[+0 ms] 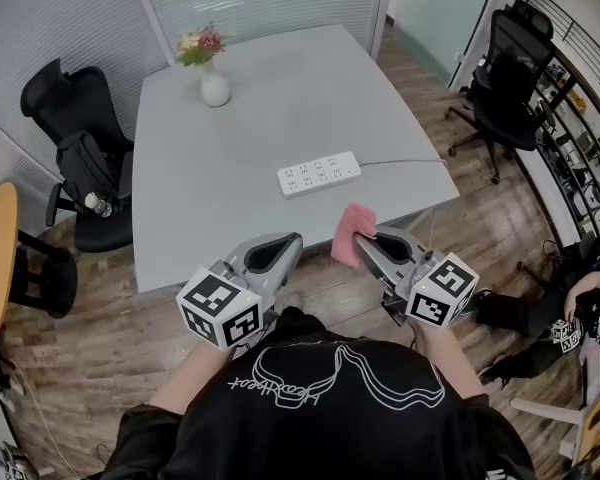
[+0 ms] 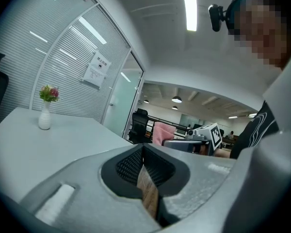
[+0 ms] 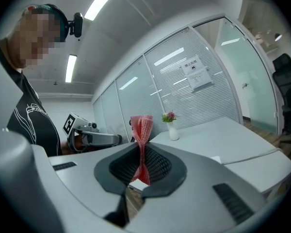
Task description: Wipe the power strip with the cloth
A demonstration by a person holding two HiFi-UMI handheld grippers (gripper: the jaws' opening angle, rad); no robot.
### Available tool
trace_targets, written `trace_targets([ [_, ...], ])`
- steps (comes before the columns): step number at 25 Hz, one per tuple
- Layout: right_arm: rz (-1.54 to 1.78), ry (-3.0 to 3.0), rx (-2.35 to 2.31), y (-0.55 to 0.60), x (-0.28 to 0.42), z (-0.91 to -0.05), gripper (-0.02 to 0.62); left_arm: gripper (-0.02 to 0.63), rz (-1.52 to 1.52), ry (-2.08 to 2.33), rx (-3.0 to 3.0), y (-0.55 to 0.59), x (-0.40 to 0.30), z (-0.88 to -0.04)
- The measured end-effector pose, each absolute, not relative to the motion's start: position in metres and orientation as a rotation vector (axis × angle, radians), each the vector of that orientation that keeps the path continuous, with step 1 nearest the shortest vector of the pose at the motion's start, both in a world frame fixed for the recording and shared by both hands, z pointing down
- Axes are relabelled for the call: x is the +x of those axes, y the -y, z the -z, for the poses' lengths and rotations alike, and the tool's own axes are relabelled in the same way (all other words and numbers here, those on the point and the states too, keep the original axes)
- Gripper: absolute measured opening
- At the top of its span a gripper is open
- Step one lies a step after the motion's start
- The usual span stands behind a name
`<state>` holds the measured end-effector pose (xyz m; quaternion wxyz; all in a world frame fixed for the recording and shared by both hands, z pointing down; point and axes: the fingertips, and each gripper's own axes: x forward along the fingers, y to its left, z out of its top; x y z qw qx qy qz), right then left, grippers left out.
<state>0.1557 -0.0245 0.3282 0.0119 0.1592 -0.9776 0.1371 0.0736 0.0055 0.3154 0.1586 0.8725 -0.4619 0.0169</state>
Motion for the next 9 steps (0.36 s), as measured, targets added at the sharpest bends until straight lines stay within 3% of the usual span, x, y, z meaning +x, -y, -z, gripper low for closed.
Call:
trace_targets([
  [9, -0.390, 3.029, 0.494, 0.0152, 0.1510, -0.3321, 0.031, 0.012, -0.072, 1.313, 2.521, -0.0146, 0.0730, -0.3170],
])
